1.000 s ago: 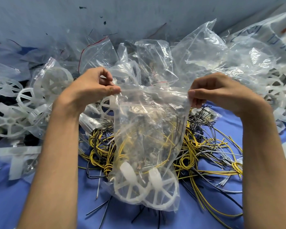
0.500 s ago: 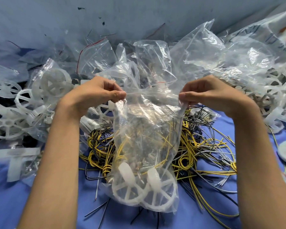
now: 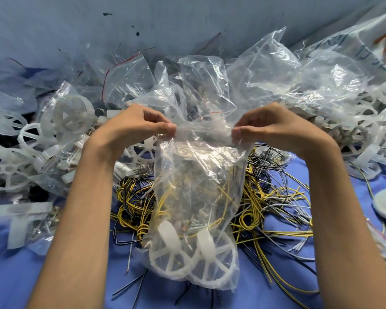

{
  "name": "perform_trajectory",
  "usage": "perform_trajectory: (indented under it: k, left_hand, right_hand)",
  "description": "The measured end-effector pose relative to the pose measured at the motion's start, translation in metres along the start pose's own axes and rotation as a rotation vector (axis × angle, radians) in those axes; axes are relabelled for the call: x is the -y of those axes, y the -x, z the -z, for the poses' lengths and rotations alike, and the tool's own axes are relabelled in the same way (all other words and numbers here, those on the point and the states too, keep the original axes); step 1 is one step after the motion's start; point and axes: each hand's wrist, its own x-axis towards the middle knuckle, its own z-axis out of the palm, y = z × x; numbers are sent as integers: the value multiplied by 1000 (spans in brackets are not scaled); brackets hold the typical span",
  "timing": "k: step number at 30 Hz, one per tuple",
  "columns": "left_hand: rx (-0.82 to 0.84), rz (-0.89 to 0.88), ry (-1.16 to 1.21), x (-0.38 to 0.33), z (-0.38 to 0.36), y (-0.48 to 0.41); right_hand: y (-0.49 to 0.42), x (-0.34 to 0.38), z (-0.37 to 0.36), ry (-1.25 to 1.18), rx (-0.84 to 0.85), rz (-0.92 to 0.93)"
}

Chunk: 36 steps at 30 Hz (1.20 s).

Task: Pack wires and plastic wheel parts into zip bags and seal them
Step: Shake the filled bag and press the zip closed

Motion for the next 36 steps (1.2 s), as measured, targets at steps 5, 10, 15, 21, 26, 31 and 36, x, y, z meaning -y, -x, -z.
perform_trajectory:
  k: [5, 10, 15, 21, 26, 31, 36]
  left_hand:
    - [-28, -21, 15, -1, -4, -1]
    - [-51, -37, 21, -3, -1, -2]
    - [-37, -69, 35, -4, -2, -1]
    - [18, -51, 18, -8, -9, 0]
    - [5, -64, 30, -11, -9, 1]
    - [39, -81, -15, -14, -5, 5]
    - [12, -107, 6, -17, -9, 6]
  right_hand:
    - [-2, 0, -2, 35, -20, 18]
    - [-2, 4, -2, 99, -28, 69]
    - [0, 7, 0, 69, -34, 63]
    - [-4, 11, -6, 133, -23, 54]
    - [-2, 16, -7, 102, -20, 96]
    - [-1, 16, -5, 75, 9, 89]
    - [-3, 16, -8, 48, -14, 57]
